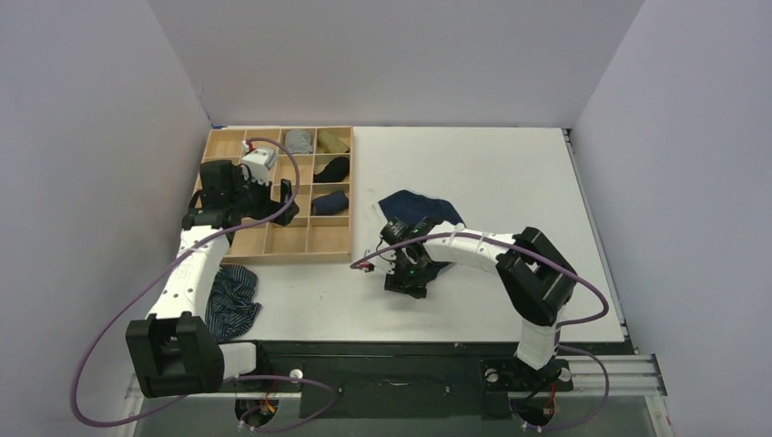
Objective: Roll the underwear
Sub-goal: Move the underwear to the center of the board, then flatten out the underwear at the center of the board.
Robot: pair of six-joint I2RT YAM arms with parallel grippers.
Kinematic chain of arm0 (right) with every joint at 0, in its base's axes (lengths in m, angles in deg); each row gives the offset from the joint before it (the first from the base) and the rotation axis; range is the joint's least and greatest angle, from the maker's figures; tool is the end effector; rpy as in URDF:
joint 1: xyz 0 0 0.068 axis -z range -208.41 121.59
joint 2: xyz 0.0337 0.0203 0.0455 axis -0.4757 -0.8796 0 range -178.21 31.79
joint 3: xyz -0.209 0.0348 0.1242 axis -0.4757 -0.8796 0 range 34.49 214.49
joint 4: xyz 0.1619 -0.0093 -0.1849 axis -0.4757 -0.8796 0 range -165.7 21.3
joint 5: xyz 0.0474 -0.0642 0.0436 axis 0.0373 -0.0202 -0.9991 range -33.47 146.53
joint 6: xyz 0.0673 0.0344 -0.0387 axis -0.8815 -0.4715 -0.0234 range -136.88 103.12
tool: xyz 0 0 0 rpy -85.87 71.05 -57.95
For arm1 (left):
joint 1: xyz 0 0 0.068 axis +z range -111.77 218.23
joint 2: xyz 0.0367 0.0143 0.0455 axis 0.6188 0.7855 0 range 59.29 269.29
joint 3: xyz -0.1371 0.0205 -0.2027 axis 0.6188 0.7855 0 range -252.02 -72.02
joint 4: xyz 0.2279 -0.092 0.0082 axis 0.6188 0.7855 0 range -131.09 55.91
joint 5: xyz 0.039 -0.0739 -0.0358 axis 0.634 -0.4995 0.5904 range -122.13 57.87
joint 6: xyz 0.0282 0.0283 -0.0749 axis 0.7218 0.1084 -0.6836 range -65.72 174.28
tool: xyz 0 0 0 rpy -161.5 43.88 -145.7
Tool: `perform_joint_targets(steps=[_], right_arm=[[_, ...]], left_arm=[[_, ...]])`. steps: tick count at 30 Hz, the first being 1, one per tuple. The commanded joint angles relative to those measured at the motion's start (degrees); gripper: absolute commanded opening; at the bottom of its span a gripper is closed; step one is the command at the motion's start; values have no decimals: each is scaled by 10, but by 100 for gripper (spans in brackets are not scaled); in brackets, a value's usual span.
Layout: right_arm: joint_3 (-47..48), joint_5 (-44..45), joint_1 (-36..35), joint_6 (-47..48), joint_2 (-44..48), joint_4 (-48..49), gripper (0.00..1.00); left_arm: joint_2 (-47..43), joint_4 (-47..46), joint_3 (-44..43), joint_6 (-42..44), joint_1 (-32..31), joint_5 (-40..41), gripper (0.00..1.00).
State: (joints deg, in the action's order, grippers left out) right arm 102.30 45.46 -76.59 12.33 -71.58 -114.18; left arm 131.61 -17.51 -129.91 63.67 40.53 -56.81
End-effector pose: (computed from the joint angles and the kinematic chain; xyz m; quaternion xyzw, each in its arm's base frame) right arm 0.2014 0.2467 0.1135 -0.6263 0.7697 0.1076 0.0609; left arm 0.2972 -0.0192 0.2520 0.1479 0.8706 -0.1475 0.4455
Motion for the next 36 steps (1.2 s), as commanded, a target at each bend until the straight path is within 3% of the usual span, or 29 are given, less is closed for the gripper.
perform_joint_targets(steps=[1,4,5,9,14,21,24,28,33,36], right_arm=[[31,39,-14,8,-23,18,51],[40,50,-15,7,-31,18,37],[44,52,-14,7,-32,17,26],[50,57,-14,6,-24,6,0],[72,31,0,6,31,-38,0],[193,-129,89,17,102,-171,0],[247,-182,129,26,94,-222,0],[296,-243,169,28,77,-258,0],[323,-273,201,28,62,-283,0],[338,-281,210,28,63,-296,0]], left_arm=[[-24,11,-22,-5,10,-32,97],[-22,14,-23,-5,10,-42,97],[-21,15,-24,-5,10,-42,97],[-19,15,-27,-6,10,-47,97],[-16,12,-30,-4,11,-75,97],[-26,-7,-7,40,3,-190,97],[-30,8,-9,85,-50,-191,97],[-34,8,-11,125,-157,-125,97],[-2,-23,-35,123,-274,-77,97],[33,-61,-50,119,-302,-86,97]])
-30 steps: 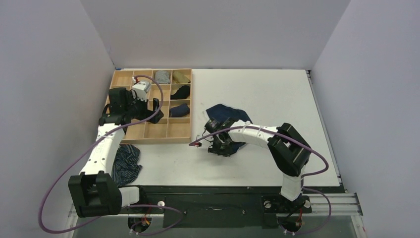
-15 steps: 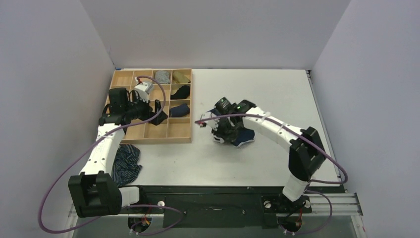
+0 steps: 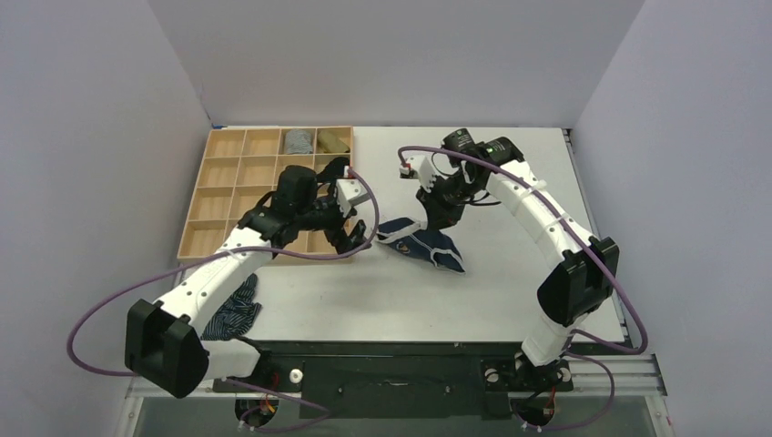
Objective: Roll the underwear
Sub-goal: Flatten out the underwear at the center of the board.
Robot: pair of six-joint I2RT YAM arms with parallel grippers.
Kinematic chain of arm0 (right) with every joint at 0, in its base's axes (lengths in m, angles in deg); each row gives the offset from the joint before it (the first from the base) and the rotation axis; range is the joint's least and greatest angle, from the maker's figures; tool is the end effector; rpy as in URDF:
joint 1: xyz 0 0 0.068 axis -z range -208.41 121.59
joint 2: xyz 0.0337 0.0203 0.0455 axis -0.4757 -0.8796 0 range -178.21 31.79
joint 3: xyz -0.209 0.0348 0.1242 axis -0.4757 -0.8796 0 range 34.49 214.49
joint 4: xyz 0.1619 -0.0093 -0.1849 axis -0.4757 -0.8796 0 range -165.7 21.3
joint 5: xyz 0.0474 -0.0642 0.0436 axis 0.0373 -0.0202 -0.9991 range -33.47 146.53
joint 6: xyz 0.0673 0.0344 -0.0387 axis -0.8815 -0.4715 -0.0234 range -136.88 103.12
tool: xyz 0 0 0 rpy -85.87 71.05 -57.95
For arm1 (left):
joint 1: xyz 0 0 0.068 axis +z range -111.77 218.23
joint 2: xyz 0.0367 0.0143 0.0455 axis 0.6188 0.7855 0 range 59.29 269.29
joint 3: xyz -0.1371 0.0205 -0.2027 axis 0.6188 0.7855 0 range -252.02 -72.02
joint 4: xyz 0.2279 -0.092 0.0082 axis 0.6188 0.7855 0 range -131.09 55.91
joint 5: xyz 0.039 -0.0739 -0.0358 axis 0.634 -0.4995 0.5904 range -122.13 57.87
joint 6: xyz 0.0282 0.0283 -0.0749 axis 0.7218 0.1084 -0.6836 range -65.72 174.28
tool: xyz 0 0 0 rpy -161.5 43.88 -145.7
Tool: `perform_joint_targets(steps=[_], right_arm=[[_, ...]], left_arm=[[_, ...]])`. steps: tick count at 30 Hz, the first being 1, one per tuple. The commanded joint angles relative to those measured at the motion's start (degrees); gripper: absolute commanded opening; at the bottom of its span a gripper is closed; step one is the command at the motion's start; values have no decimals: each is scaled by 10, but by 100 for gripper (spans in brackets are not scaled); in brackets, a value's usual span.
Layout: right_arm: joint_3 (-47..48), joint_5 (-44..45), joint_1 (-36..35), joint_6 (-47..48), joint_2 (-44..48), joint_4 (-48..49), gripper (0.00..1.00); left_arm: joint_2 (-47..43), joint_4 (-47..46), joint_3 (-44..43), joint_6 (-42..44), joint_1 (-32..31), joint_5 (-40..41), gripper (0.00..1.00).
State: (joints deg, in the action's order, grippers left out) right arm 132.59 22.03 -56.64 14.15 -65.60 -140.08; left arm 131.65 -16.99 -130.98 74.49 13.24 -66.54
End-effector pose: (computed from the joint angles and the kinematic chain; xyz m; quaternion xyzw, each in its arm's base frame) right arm 0.2644 0.1900 0.2823 -0.5088 0.7937 0.2883 0.1675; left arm 0.2470 -0.1616 0.2611 0.4501 0.7406 -0.2827 0.4110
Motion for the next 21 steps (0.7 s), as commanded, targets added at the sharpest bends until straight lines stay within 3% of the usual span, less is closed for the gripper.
perform_joint_targets(steps=[1,7,12,21], right_arm=[[40,-44,11,10,5,-42,0],[102,-24,11,1,23,-75,0],[175,-17,-12,-8,29,-112,0],[240,14,-66,-41,61,-117,0]], left_arm=[[39,-77,-41,14,-35,7,97],[78,-119,-58,35,-36,17,97],[42,-130,-28,44,-35,14,97],[35,-204,26,45,-38,-91,97]])
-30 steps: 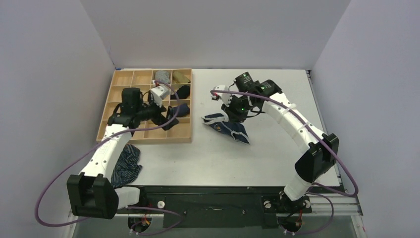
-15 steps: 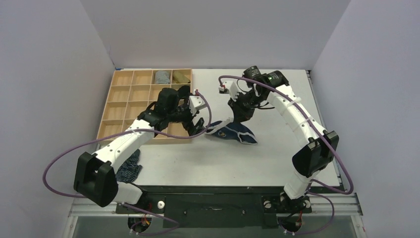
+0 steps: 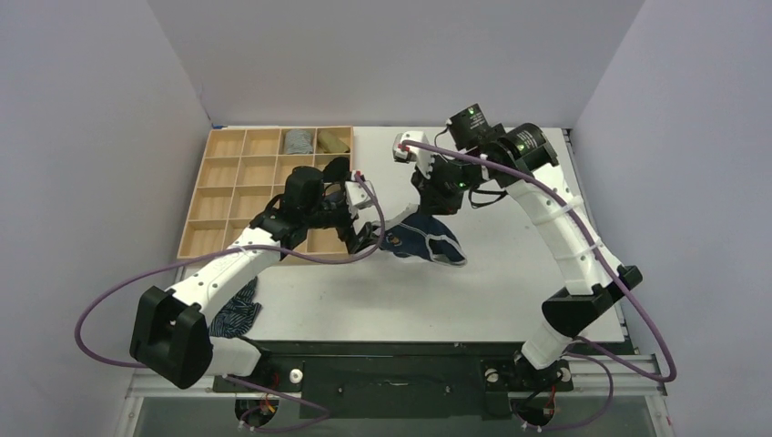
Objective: Roll the underwear
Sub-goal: Flatten out the underwear at the center of the board.
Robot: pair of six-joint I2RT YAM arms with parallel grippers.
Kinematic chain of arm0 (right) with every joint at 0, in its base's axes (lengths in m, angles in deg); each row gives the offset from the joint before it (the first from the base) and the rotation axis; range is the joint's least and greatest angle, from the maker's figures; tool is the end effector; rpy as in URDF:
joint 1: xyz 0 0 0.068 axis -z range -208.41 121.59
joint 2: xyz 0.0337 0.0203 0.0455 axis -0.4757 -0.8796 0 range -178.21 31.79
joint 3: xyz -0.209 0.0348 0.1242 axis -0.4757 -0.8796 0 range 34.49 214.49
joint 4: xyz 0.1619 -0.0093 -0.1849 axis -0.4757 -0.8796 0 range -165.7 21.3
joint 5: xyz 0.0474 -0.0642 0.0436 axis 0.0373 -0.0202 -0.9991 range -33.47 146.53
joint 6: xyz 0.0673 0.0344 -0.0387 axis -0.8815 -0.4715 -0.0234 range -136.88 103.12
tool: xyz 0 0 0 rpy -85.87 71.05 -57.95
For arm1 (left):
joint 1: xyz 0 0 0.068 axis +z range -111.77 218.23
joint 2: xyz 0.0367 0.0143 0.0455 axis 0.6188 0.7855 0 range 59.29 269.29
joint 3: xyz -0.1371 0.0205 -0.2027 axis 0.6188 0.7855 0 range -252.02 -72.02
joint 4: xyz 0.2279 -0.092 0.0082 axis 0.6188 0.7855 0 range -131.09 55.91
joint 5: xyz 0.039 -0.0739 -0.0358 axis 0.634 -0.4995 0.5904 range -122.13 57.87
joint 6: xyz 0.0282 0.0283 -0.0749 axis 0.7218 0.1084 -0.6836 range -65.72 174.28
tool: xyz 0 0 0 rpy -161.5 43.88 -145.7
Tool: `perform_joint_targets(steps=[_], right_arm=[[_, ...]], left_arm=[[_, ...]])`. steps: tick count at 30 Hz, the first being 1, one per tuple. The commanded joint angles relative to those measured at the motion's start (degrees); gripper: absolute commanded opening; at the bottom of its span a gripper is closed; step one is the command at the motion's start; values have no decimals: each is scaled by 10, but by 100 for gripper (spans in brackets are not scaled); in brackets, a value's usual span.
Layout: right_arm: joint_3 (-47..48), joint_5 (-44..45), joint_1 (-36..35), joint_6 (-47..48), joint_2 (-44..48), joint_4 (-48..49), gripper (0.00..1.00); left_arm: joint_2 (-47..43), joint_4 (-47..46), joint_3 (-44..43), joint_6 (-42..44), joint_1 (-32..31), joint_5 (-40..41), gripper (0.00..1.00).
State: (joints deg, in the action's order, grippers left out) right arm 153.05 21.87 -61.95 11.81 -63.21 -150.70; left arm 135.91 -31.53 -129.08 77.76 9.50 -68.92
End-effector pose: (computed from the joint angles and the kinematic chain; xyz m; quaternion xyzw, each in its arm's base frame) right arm 0.2239 0.1994 0.3793 -0.5441 0.7446 0.2973 0.2473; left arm 0.2570 -0.1918 0.2579 0.5036 0.6643 -0.2938 0.4677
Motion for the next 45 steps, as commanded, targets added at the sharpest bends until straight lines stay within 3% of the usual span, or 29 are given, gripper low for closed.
perform_joint_targets(steps=[1,9,13,17,20,24,27,30,35,41,45], right_arm=[[35,20,-13,-18,46,-9,0],[-27,27,-2,-22,92,3,0],[-98,16,90,-20,71,24,0],[-156,11,167,3,-18,44,0],[-146,26,211,7,-140,67,0],[-28,50,261,6,-297,64,3],[71,70,282,-5,-364,62,8],[105,93,286,-15,-394,70,7],[30,90,287,-18,-361,115,6],[-32,75,288,-21,-319,138,6],[-48,69,289,-20,-312,140,6]], left_arm=[[-7,-58,7,14,-1,-74,97],[-16,50,-18,73,0,-75,97],[-13,102,-25,101,0,-35,97],[-7,107,-16,108,0,-3,97],[-7,99,-9,102,0,2,97],[-6,63,8,82,-2,7,97],[6,36,14,67,-6,12,97],[27,11,11,40,-11,27,97],[129,-24,-32,-36,-23,57,97],[296,35,-180,-182,-28,67,99],[368,37,-249,-245,-30,50,93]])
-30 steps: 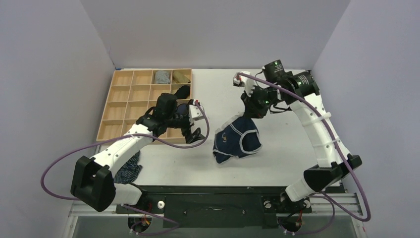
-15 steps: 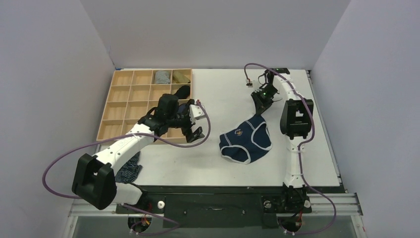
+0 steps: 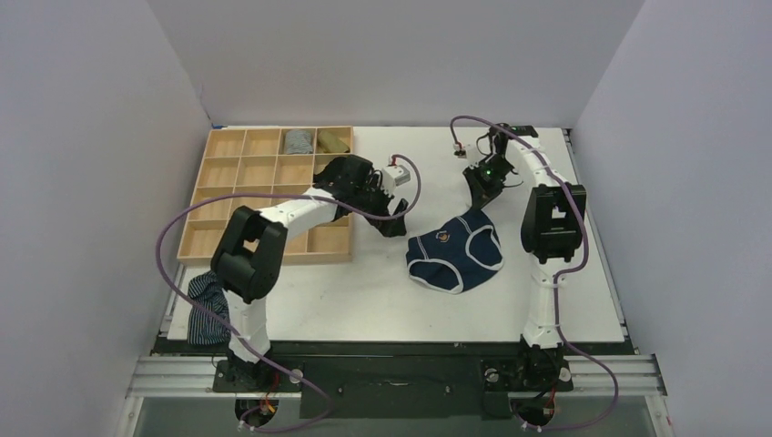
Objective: Roll the underwear
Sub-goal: Flatten out the underwear at the center of the board.
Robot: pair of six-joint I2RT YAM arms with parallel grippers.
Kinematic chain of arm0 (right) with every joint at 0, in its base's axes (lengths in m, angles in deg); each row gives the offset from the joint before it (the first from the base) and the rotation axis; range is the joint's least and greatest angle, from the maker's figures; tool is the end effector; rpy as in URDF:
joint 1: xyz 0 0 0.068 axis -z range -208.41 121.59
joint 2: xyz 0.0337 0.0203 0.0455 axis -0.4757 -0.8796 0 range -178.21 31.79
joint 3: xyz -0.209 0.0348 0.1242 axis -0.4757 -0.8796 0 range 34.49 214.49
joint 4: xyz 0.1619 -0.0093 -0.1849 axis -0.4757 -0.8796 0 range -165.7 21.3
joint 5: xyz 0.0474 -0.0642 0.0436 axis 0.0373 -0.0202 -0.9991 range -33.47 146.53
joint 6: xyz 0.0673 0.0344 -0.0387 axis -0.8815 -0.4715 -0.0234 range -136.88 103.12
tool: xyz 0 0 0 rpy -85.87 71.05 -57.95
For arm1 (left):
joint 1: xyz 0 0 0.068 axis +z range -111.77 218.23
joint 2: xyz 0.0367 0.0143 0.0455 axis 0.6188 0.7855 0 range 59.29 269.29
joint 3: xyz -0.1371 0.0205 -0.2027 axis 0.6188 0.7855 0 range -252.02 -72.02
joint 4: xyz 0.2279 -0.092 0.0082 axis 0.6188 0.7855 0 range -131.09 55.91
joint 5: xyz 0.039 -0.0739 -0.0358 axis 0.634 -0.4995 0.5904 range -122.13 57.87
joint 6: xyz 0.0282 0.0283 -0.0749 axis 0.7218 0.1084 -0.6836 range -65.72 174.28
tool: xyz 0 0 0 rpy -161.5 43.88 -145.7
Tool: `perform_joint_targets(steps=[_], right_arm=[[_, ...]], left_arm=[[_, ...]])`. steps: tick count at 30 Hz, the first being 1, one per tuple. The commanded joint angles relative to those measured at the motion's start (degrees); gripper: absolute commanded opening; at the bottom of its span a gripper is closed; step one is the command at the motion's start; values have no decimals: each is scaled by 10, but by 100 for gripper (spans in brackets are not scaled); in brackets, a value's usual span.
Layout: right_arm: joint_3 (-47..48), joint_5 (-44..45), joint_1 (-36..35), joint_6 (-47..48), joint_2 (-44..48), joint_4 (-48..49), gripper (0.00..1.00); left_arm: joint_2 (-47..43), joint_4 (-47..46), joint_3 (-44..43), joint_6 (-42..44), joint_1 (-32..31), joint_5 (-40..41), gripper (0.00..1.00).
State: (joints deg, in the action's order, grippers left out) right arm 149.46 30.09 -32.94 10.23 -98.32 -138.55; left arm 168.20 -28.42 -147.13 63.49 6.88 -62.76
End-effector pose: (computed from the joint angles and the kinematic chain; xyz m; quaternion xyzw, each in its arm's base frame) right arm 0.4164 0.0664 0.1518 -0.2748 0.9330 0.2157 0.0865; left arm 0.3344 -0.2482 0.1592 0.4024 0.8062 -0.3094 0.3038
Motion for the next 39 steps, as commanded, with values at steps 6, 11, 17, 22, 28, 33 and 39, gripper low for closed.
perform_joint_targets(steps=[6,11,17,22,28,33,39], right_arm=[[-22,-18,1,-4,43,21,6],[-20,-18,4,-4,45,21,6],[-25,-29,8,-6,53,22,6],[-41,-38,11,-7,72,27,6],[-70,-62,17,2,112,28,5],[-152,-96,18,28,190,28,4],[-284,-141,16,119,325,-9,4]], left_arm=[[123,20,-120,-145,-4,-44,84],[164,2,-119,-174,-4,-82,76],[199,-36,-121,-235,-7,-143,54],[193,-12,-122,-222,-6,-165,18],[126,45,-115,-164,22,-131,0],[30,90,-82,-106,24,-82,0],[-123,141,13,-24,-20,-26,0]])
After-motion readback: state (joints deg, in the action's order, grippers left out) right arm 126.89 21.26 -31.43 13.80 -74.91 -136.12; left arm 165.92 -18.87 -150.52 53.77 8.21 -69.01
